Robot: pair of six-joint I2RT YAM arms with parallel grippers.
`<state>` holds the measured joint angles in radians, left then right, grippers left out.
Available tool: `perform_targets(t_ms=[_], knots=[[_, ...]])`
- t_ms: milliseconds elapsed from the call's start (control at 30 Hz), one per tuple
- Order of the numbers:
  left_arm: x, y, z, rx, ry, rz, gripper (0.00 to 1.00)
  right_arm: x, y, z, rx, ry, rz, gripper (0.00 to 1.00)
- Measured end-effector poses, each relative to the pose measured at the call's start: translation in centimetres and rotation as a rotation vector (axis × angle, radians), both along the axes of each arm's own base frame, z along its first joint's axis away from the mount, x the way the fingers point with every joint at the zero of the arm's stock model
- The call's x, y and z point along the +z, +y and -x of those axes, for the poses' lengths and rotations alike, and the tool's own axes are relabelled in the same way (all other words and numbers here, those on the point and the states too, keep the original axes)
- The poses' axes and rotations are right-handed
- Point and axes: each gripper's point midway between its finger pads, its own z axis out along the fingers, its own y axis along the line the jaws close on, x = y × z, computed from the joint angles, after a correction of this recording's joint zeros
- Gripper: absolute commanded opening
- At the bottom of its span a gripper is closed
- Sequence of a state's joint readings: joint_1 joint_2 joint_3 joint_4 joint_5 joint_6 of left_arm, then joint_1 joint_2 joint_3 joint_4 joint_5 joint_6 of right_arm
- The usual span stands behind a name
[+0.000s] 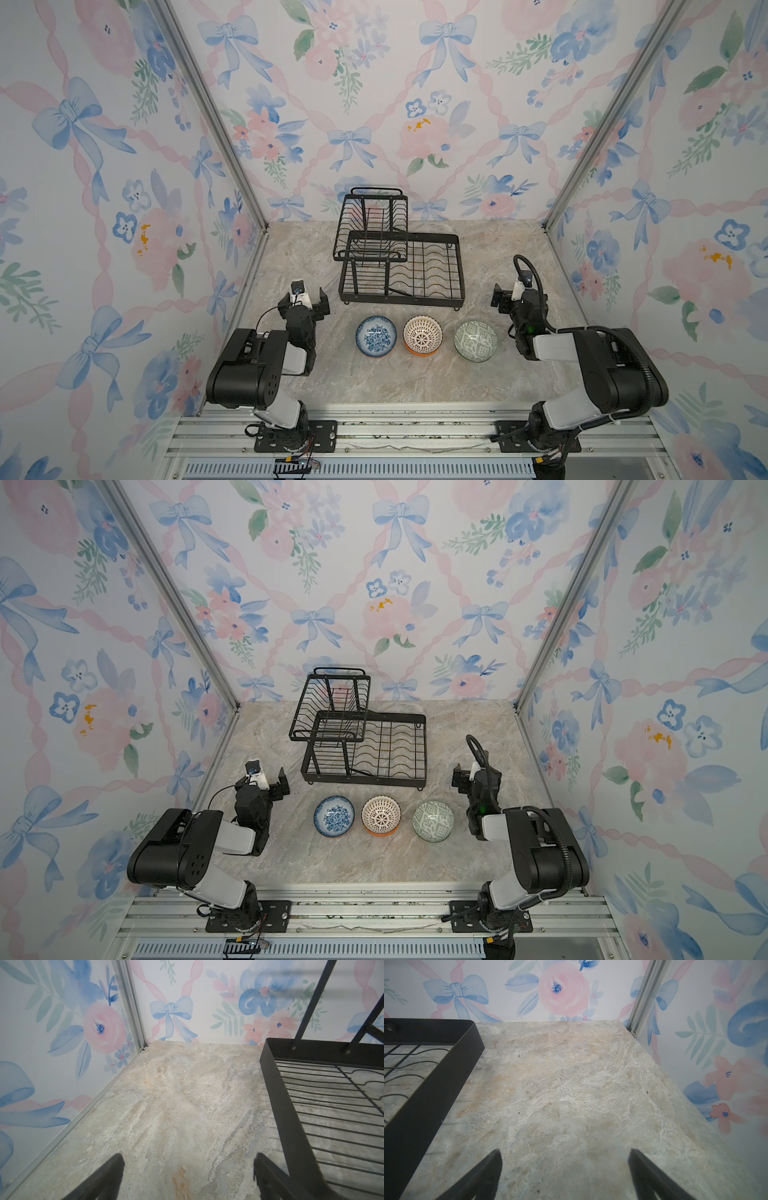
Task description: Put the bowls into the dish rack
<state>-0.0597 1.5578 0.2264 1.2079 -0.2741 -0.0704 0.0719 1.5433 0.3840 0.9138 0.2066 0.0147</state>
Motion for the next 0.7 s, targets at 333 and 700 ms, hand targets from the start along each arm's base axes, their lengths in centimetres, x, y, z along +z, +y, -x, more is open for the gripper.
perform_targets(t_ms=[333, 700], knots=[[11.6, -0.1, 1.2, 0.100, -0.137, 0.036, 0.98, 7.5, -0.7, 0.3, -0.075, -0.027, 0.006, 0.97], [13.1, -4.9, 3.6, -0.051, 0.114, 0.159, 0.98, 19.3, 4.4, 0.8, 0.073, 0.048, -0.129, 0.97]])
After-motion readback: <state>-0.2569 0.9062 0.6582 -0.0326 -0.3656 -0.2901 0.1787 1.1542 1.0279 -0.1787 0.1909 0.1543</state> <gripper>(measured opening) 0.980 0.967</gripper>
